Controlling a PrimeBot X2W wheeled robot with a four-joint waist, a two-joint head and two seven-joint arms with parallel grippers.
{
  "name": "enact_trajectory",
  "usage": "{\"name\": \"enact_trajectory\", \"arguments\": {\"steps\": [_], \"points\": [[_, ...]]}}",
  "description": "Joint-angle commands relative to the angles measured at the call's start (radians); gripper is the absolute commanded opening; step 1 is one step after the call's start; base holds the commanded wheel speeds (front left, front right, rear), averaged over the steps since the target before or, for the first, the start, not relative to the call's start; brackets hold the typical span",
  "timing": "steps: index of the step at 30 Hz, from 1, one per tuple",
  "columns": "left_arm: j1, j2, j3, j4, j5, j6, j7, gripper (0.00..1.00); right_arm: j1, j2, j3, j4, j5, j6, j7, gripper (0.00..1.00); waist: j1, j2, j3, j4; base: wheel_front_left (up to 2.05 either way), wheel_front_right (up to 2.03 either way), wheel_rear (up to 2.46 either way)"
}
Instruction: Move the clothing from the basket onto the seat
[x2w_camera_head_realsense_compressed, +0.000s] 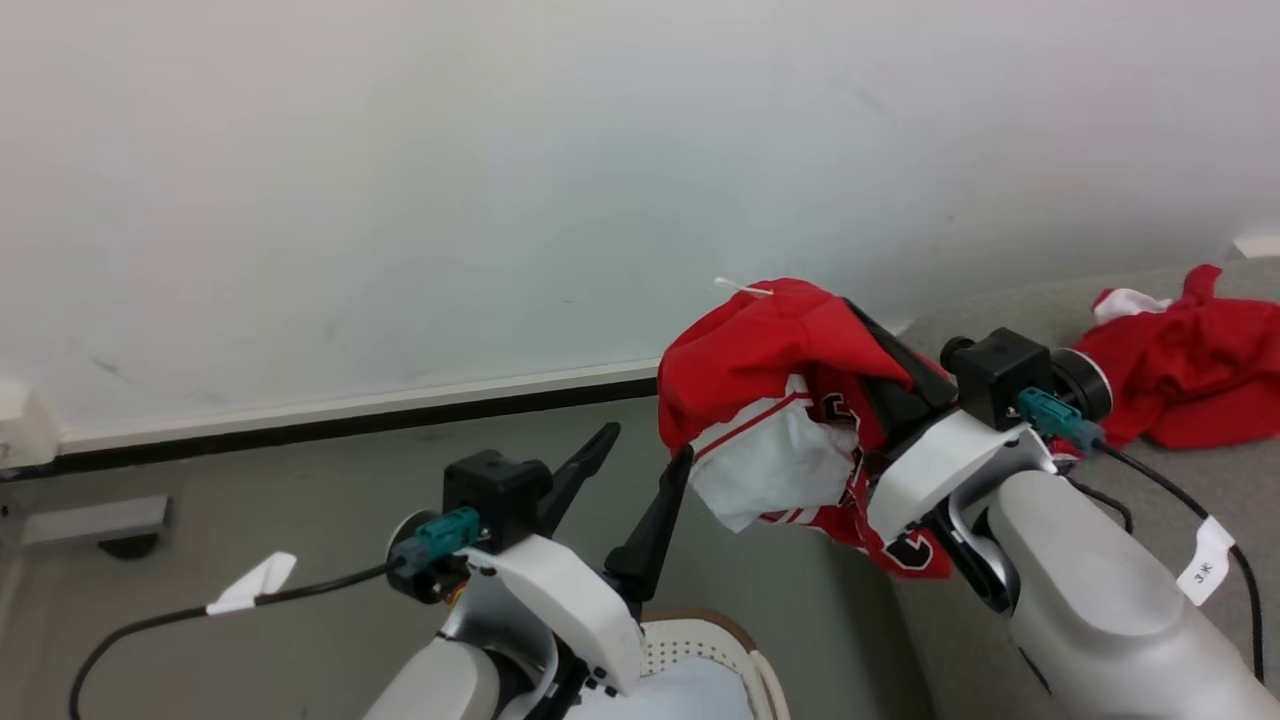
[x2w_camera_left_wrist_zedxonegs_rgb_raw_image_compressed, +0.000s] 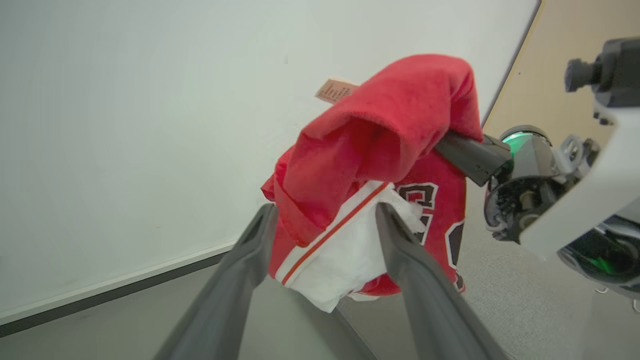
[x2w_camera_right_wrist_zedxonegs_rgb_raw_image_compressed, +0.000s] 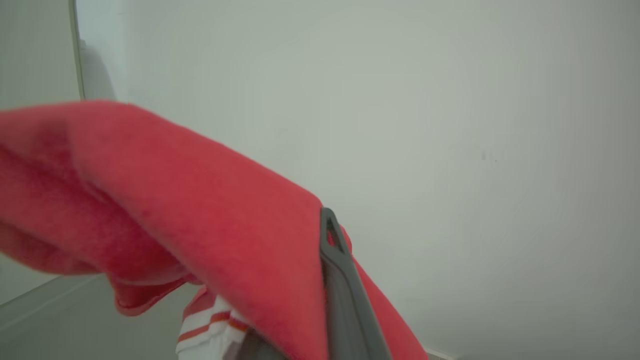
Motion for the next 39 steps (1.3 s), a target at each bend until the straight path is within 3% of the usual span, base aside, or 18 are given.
{"name": "enact_trajectory", "arguments": {"steps": [1,11,20,26,32,39], "points": [[0.013,0.003,-0.002,0.007,0.012,0.001,-0.010,1.00,0.022,-0.016,-0.011,-0.010,-0.009,-0.003,-0.003,0.00,0.0000,0.0000,0.010,-0.046,0.00,0.00,0.00],[0.030,-0.003,-0.036,0.046,0.027,-0.013,-0.057,1.00,0.077,-0.074,-0.076,-0.074,-0.033,-0.002,-0.003,0.00,0.0000,0.0000,0.035,-0.162,0.00,0.00,0.00],[0.019,-0.006,-0.066,0.035,0.036,-0.020,-0.066,1.00,0.117,-0.087,-0.131,-0.129,-0.047,-0.003,-0.003,0.00,0.0000,0.0000,0.079,-0.210,0.00,0.00,0.00],[-0.024,0.008,-0.085,-0.008,0.055,-0.034,-0.048,1.00,0.093,-0.087,-0.241,-0.177,-0.084,-0.002,-0.003,0.00,0.0000,0.0000,0.185,-0.194,0.00,0.00,0.00],[-0.091,0.040,-0.090,-0.076,0.082,-0.062,-0.033,1.00,-0.019,-0.092,-0.424,-0.197,-0.148,-0.003,0.001,0.00,0.0000,0.0000,0.347,-0.149,0.00,0.00,0.00],[-0.161,0.073,-0.085,-0.145,0.089,-0.089,-0.021,1.00,-0.243,-0.189,-0.680,-0.180,-0.298,-0.003,0.093,0.00,0.0000,0.0000,0.519,-0.077,0.00,0.00,0.00]]}}
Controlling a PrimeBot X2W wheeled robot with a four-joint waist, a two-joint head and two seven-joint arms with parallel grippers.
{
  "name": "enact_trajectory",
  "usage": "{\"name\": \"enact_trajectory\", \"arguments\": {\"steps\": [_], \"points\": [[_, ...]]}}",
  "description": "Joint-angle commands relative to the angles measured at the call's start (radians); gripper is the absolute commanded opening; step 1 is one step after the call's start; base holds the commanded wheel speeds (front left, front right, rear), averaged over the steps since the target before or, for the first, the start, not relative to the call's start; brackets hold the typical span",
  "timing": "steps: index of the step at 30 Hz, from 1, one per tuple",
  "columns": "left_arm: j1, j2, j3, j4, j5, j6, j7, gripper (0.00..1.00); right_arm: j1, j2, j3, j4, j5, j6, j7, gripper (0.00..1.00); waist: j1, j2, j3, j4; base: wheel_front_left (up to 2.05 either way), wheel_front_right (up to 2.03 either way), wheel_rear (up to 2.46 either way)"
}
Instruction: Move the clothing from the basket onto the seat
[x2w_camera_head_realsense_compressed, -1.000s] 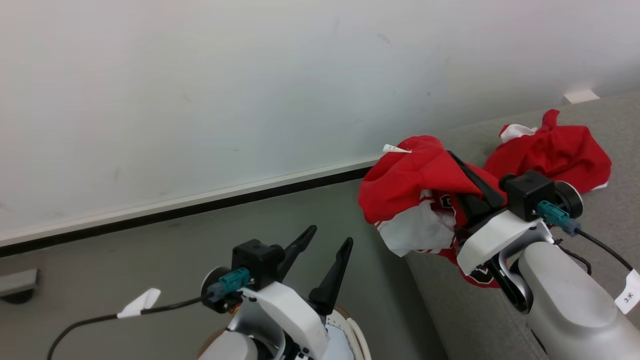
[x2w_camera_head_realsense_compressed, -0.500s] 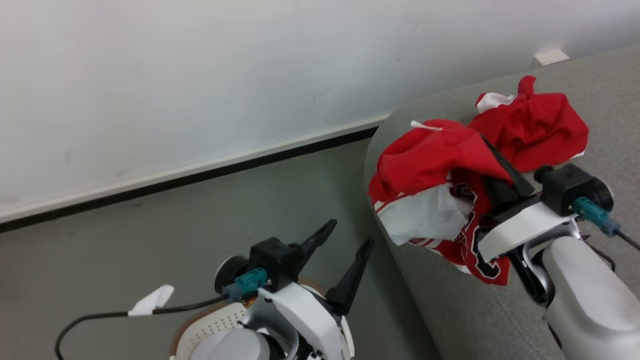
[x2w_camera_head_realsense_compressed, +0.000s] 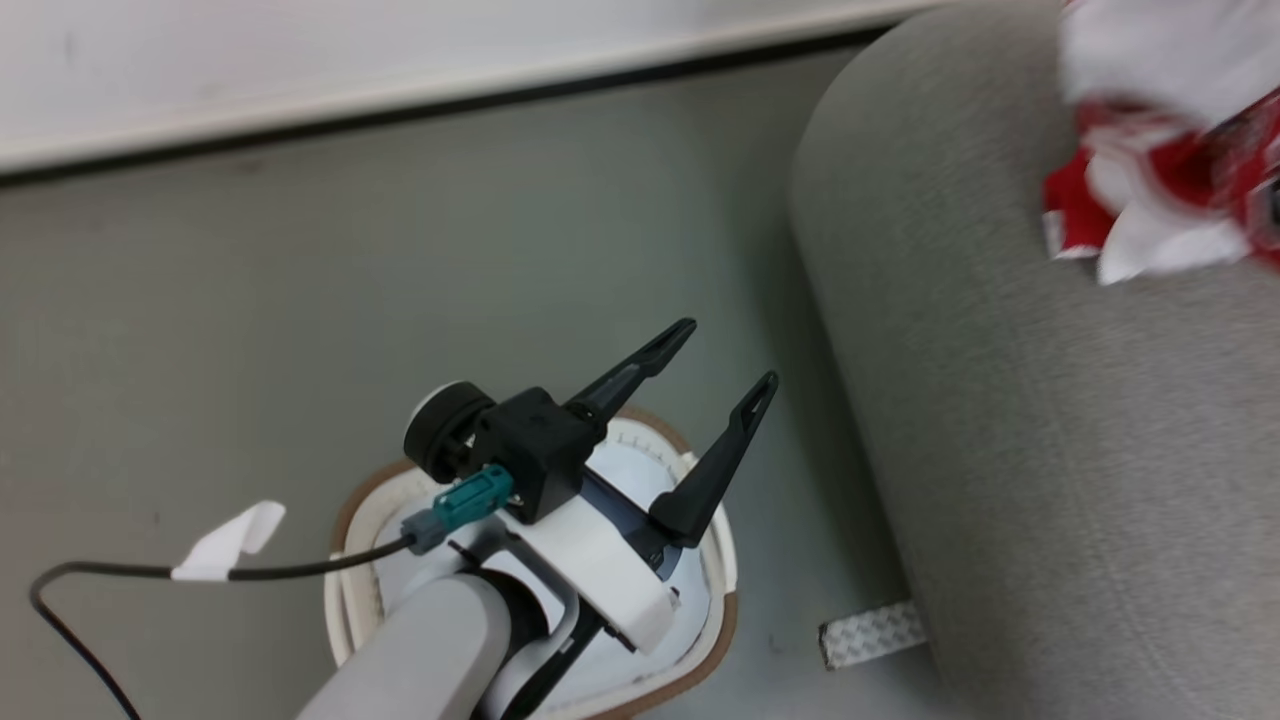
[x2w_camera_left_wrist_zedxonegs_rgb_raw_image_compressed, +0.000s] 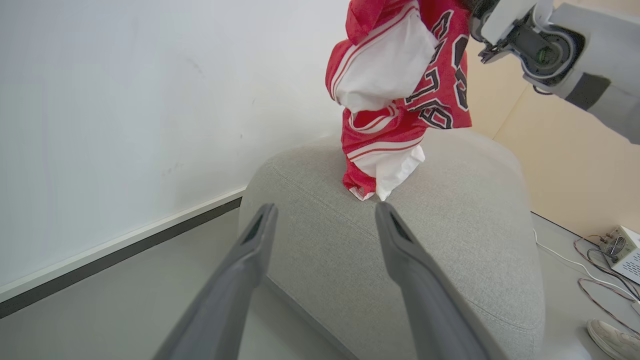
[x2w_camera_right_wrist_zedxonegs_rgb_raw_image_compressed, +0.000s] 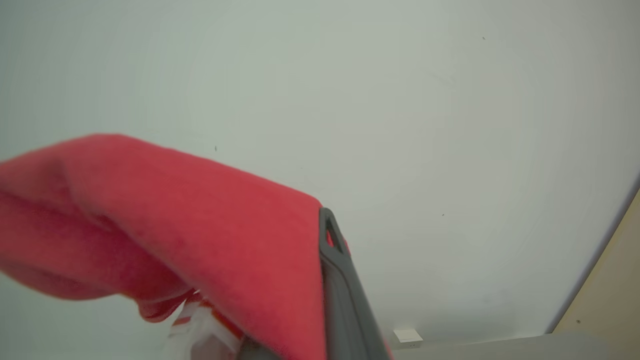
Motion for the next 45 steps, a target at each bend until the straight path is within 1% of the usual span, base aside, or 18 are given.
{"name": "enact_trajectory", "arguments": {"steps": [1,5,7,10,12,14,17,18,20,22,25,27,31,32,34,35,40,45], "points": [[-0.020,0.010,0.001,-0.019,0.006,-0.007,0.000,1.00,-0.059,-0.038,-0.067,-0.001,-0.037,-0.003,0.028,0.00,-0.0003,0.0000,0.122,0.074,0.00,0.00,0.00],[-0.031,0.028,0.015,-0.053,-0.001,-0.006,0.003,1.00,-0.148,-0.109,-0.251,0.009,-0.116,-0.003,0.085,0.00,-0.0003,0.0000,0.192,0.109,0.00,0.00,0.00],[-0.029,0.035,0.024,-0.062,-0.007,-0.005,-0.003,1.00,-0.151,-0.130,-0.336,0.035,-0.174,-0.002,0.109,0.00,-0.0003,0.0000,0.215,0.123,0.00,0.00,0.00],[-0.015,0.051,0.035,-0.066,-0.012,-0.003,-0.008,1.00,-0.115,-0.145,-0.478,0.081,-0.256,-0.003,0.121,0.00,-0.0003,0.0000,0.238,0.140,0.00,0.00,0.00],[-0.010,0.061,0.044,-0.070,-0.014,0.002,-0.010,1.00,-0.089,-0.133,-0.573,0.112,-0.304,-0.003,0.115,0.00,-0.0003,0.0000,0.253,0.147,0.00,0.00,0.00],[0.000,0.071,0.052,-0.072,-0.017,0.004,-0.012,1.00,-0.059,-0.098,-0.658,0.140,-0.349,-0.003,0.104,0.00,-0.0003,0.0000,0.258,0.148,0.00,0.00,0.00],[0.009,0.084,0.060,-0.074,-0.019,0.011,-0.014,1.00,-0.018,-0.051,-0.759,0.159,-0.405,-0.003,0.073,0.00,-0.0003,0.0000,0.256,0.141,0.00,0.00,0.00],[0.013,0.086,0.061,-0.074,-0.020,0.012,-0.014,1.00,-0.006,-0.036,-0.782,0.161,-0.426,-0.003,0.060,0.25,-0.0003,0.0000,0.253,0.138,0.00,0.00,0.00],[0.020,0.086,0.064,-0.069,-0.024,0.017,-0.013,1.00,0.016,0.001,-0.817,0.180,-0.463,-0.003,0.044,1.00,-0.0003,0.0000,0.243,0.134,0.00,0.00,0.00],[0.021,0.083,0.069,-0.064,-0.028,0.024,-0.016,1.00,0.029,0.032,-0.827,0.206,-0.481,-0.003,0.022,1.00,-0.0003,0.0000,0.227,0.129,0.00,0.00,0.00],[0.026,0.081,0.082,-0.058,-0.038,0.036,-0.024,1.00,0.052,0.037,-0.830,0.239,-0.497,-0.003,-0.016,1.00,-0.0003,0.0000,0.196,0.118,0.00,0.00,0.00],[0.032,0.082,0.092,-0.052,-0.044,0.044,-0.035,1.00,0.072,0.045,-0.821,0.259,-0.485,-0.003,-0.041,1.00,-0.0003,0.0000,0.171,0.110,0.00,0.00,0.00],[0.062,0.088,0.120,-0.029,-0.063,0.064,-0.061,1.00,0.138,0.050,-0.756,0.268,-0.464,-0.003,-0.075,1.00,-0.0003,0.0000,0.106,0.097,0.00,0.00,0.00],[0.062,0.088,0.120,-0.029,-0.063,0.064,-0.061,1.00,0.138,0.050,-0.756,0.268,-0.464,-0.003,-0.075,1.00,-0.0003,0.0000,0.106,0.097,0.00,0.00,0.00],[0.083,0.092,0.135,-0.010,-0.072,0.076,-0.081,1.00,0.188,0.064,-0.707,0.252,-0.439,-0.003,-0.081,1.00,-0.0003,0.0000,0.065,0.095,0.00,0.00,0.00],[0.098,0.092,0.143,0.001,-0.076,0.081,-0.091,1.00,0.216,0.074,-0.680,0.235,-0.427,-0.003,-0.084,1.00,-0.0003,0.0000,0.045,0.095,0.00,0.00,0.00],[0.167,0.096,0.194,0.088,-0.079,0.126,-0.174,1.00,0.389,0.138,-0.537,0.031,-0.349,-0.003,-0.084,1.00,-0.0003,0.0000,-0.067,0.112,0.00,0.00,0.00],[0.241,0.080,0.233,0.197,-0.091,0.162,-0.274,1.00,0.568,0.194,-0.401,-0.147,-0.280,-0.003,-0.084,1.00,-0.0003,0.0000,-0.175,0.150,0.00,0.00,0.00]]}}
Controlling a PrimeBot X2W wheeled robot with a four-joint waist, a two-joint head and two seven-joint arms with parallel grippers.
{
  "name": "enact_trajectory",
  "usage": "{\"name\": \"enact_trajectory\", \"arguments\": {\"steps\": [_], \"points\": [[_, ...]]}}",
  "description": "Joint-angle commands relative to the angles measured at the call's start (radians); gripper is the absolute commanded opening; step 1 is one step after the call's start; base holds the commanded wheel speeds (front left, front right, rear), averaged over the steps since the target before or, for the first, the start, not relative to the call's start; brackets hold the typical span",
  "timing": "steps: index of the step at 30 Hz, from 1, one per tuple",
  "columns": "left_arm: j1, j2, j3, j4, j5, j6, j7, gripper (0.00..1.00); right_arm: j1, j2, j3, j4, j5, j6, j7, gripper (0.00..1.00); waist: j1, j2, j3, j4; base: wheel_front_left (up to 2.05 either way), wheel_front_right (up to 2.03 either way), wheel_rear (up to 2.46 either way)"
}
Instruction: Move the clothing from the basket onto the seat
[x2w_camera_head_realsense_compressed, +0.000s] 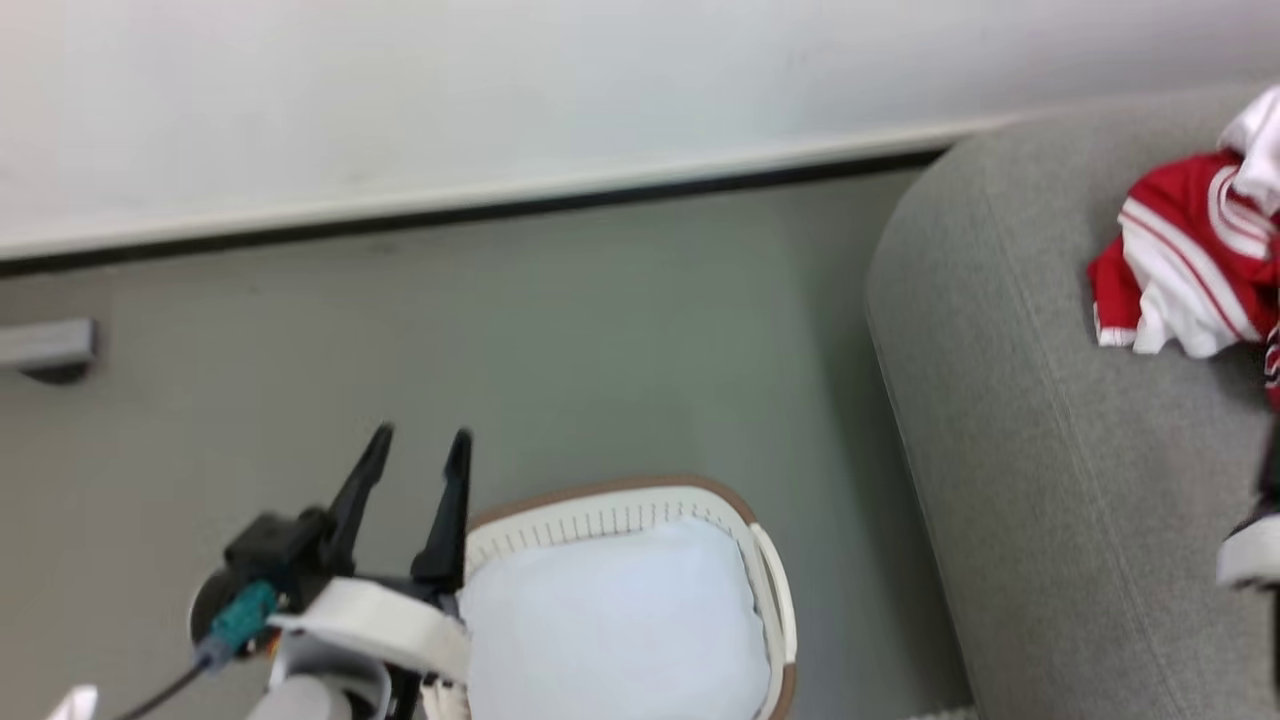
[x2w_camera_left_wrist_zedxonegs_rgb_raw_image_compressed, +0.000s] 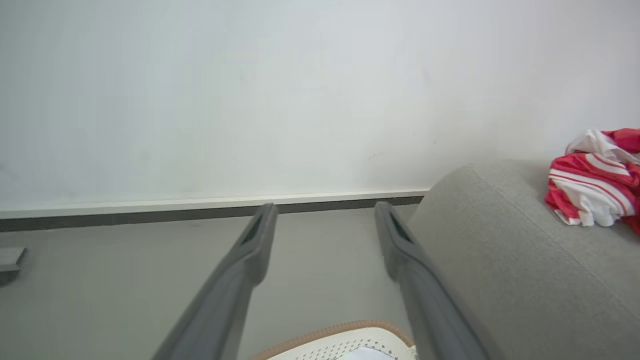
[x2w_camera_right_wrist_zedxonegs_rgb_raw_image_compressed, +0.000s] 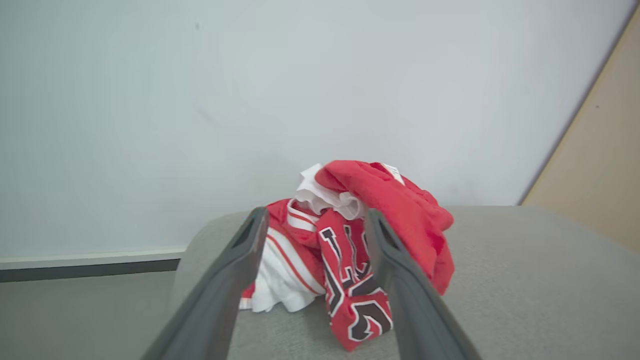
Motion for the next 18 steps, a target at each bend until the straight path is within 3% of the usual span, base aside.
{"name": "enact_trajectory", "arguments": {"steps": [1,8,18], "points": [[0.035,-0.007,0.012,0.028,-0.006,0.010,-0.020,1.00,0.058,0.014,0.033,-0.033,0.007,-0.003,-0.002,1.00,0.0002,0.0000,-0.089,0.039,0.00,0.00,0.00],[0.139,-0.049,0.072,0.147,0.022,0.029,-0.061,1.00,0.257,0.043,0.214,-0.117,0.058,-0.003,-0.002,1.00,0.0002,0.0000,-0.209,0.093,0.00,0.00,0.00],[0.274,-0.131,0.204,0.170,0.110,-0.059,-0.061,1.00,0.409,0.046,0.324,-0.123,0.130,-0.003,-0.002,1.00,0.0002,0.0000,-0.295,0.145,0.00,0.00,0.00]]}}
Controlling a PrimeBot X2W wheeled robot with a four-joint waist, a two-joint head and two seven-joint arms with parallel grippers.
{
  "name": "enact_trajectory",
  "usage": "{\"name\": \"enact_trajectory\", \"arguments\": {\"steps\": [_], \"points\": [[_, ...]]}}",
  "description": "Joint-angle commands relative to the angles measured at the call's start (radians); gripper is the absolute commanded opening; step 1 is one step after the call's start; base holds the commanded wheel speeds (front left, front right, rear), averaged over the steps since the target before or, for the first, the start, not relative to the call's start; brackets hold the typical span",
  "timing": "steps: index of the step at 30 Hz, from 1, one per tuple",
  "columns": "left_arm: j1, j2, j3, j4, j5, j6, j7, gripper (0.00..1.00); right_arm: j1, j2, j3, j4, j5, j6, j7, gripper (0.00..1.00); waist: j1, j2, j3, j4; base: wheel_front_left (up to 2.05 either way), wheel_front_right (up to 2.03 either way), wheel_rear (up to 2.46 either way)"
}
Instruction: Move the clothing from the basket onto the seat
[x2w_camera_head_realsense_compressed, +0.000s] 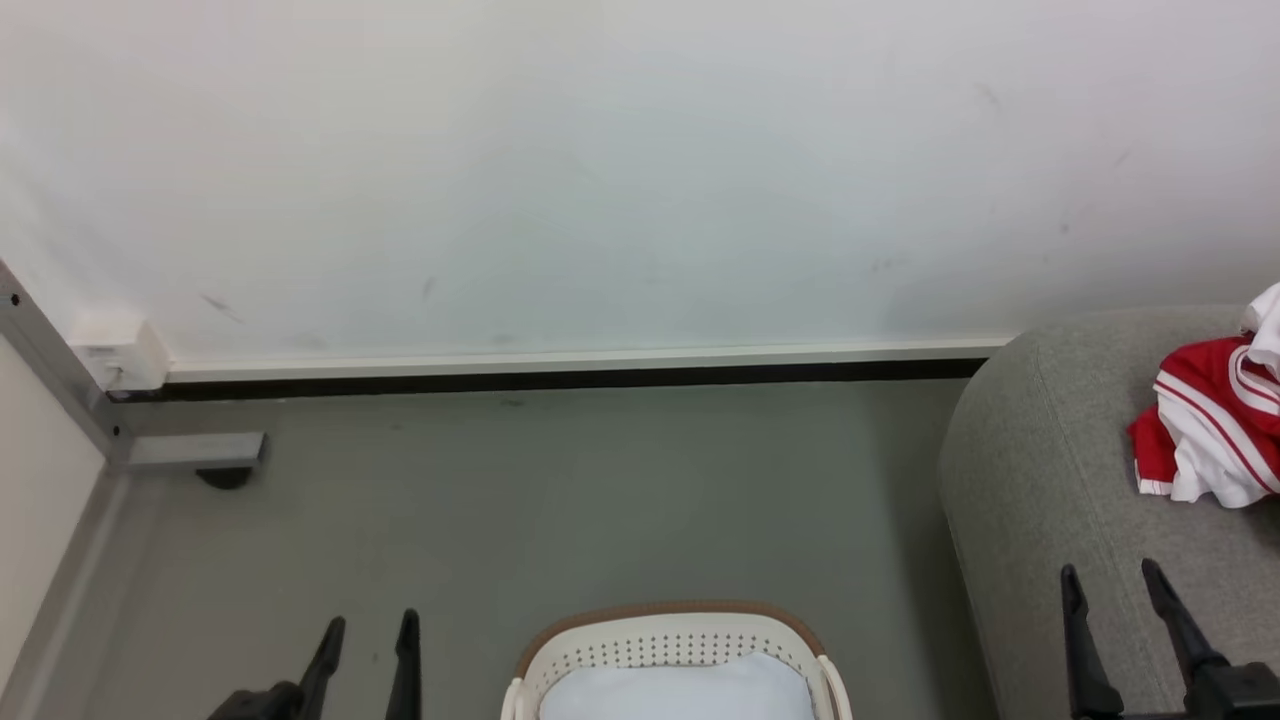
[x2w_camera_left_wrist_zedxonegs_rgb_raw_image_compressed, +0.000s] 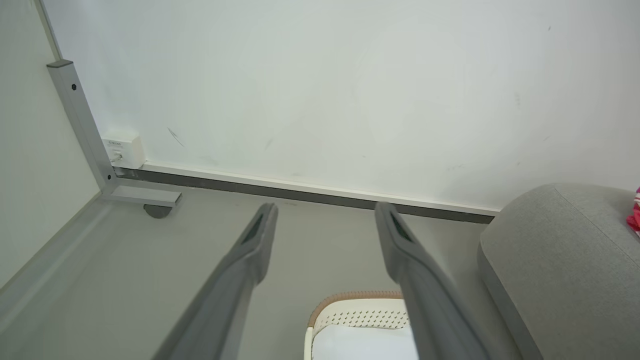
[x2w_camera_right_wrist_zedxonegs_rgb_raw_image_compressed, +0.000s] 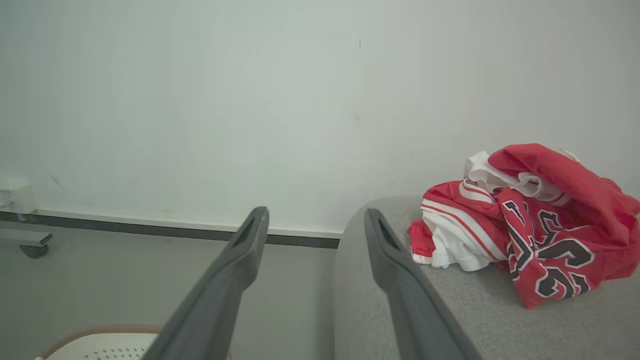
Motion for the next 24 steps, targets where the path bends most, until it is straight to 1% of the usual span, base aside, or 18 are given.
{"name": "enact_trajectory", "arguments": {"steps": [1,5,10,20,21,24], "points": [[0.024,-0.009,0.016,0.011,0.021,-0.015,0.000,1.00,0.030,-0.004,0.008,0.004,0.011,-0.003,-0.002,1.00,0.0003,0.0000,-0.024,0.016,0.00,0.00,0.00],[0.045,-0.033,0.054,0.021,0.067,-0.042,0.000,1.00,0.065,-0.004,0.030,0.025,0.027,-0.003,-0.002,1.00,0.0003,0.0000,-0.044,0.019,0.00,0.00,0.00],[0.056,-0.058,0.088,0.014,0.108,-0.068,0.000,1.00,0.078,-0.004,0.027,0.050,0.034,-0.003,-0.002,1.00,0.0003,0.0000,-0.049,0.021,0.00,0.00,0.00],[0.057,-0.087,0.137,0.006,0.154,-0.099,0.000,1.00,0.061,-0.004,0.030,0.060,0.038,-0.003,-0.002,1.00,0.0003,0.0000,-0.046,0.029,0.00,0.00,0.00],[0.057,-0.089,0.140,0.003,0.154,-0.104,0.000,0.00,0.057,-0.004,0.031,0.061,0.038,-0.003,-0.002,0.00,0.0003,0.0000,-0.047,0.030,0.00,0.00,0.00],[0.051,-0.091,0.134,0.029,0.144,-0.103,0.003,0.00,0.069,0.006,0.027,0.077,0.039,0.000,0.004,0.00,0.0003,0.0000,-0.047,0.030,0.00,0.00,0.00]]}}
